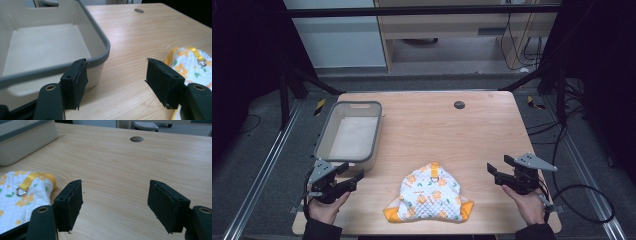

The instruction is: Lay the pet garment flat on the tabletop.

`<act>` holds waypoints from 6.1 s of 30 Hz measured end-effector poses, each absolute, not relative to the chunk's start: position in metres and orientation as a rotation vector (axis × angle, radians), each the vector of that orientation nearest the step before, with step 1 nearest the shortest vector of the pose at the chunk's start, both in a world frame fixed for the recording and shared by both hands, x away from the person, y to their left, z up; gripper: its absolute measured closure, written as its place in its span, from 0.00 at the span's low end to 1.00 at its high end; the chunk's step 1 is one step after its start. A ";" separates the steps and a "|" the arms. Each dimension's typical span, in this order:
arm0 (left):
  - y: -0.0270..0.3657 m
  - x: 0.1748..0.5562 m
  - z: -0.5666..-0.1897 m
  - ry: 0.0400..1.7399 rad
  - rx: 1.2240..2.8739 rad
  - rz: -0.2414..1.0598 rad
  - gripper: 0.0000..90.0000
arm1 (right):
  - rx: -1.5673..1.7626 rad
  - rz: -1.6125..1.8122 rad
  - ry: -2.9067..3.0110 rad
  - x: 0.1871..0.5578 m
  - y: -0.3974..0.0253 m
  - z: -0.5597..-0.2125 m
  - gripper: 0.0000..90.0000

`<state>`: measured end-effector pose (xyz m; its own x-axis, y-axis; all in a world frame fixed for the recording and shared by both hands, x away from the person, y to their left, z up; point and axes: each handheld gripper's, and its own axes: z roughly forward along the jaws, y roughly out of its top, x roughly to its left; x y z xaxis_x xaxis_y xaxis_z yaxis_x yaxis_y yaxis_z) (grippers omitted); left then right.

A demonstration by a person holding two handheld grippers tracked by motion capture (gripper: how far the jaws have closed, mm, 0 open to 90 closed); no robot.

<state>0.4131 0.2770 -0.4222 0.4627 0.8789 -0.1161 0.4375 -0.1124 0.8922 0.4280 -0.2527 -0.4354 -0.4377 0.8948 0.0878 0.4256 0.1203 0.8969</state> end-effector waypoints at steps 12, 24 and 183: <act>0.234 0.431 -0.417 1.063 1.791 0.519 0.41 | 1.206 1.305 1.970 0.446 -0.225 -0.412 0.37; 0.198 0.442 -0.435 1.025 1.883 0.446 0.43 | 1.166 1.311 2.082 0.452 -0.191 -0.431 0.42; 0.174 0.459 -0.487 0.966 2.200 0.402 0.95 | 0.989 1.129 2.414 0.450 -0.161 -0.491 0.92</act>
<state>0.4591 0.1736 -0.4873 0.6748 0.7380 0.0056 0.5237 -0.4842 0.7009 0.4496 -0.1607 -0.4906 -0.7189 0.6948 0.0205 0.4610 0.4546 0.7621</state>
